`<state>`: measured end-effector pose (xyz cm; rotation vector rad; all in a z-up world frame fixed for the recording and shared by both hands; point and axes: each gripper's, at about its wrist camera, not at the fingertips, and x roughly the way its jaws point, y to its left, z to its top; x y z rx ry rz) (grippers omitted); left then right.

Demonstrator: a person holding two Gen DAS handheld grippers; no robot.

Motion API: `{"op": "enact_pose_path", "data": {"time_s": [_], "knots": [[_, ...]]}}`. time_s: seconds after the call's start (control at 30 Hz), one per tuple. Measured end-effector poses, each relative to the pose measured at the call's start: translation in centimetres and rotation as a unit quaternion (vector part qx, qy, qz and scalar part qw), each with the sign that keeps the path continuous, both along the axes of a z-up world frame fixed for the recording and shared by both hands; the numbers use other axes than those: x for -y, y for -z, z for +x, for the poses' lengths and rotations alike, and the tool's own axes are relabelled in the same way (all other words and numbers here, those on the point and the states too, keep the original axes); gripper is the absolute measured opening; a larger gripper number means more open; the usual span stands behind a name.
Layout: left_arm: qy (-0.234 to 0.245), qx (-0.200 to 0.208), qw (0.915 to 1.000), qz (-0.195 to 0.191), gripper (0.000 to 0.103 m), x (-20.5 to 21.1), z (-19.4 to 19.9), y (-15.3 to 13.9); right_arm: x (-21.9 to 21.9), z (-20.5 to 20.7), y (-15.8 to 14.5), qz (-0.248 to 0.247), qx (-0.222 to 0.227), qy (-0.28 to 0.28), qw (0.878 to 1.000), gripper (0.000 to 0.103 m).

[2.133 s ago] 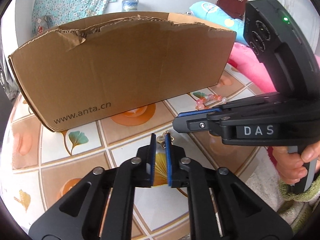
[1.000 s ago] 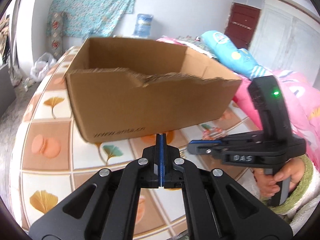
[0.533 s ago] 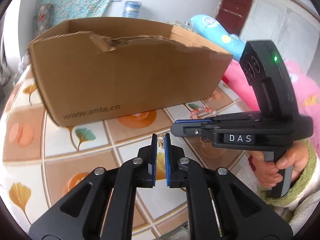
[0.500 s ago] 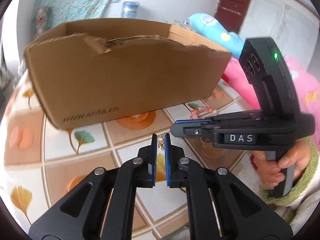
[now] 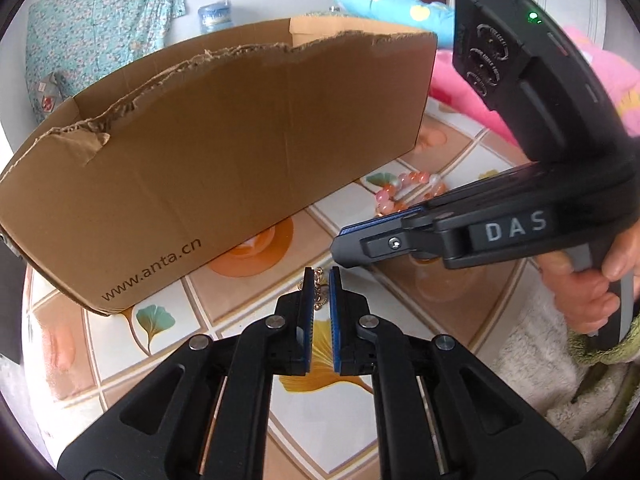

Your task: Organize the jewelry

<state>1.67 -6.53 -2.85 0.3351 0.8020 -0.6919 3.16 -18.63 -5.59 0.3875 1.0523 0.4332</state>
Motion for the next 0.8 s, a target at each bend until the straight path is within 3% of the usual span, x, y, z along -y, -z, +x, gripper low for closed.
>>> {"op": "enact_pose_path", "data": {"time_s": [0.13,0.57,0.8], "knots": [[0.0,-0.014,0.9999,0.005,0.006,0.0,0.5,0.0,0.6,-0.3,0.3,0.01,0.0,-0.001,1.0,0.006],[0.027,0.013,0.998,0.055,0.0,1.1,-0.3,0.0,1.7,-0.7,0.5,0.025,0.002,-0.001,1.0,0.006],[0.022,0.016,0.999,0.036,0.0,0.5,-1.0,-0.9,1.8,-0.9,0.4,0.025,0.003,-0.001,1.0,0.006]]}}
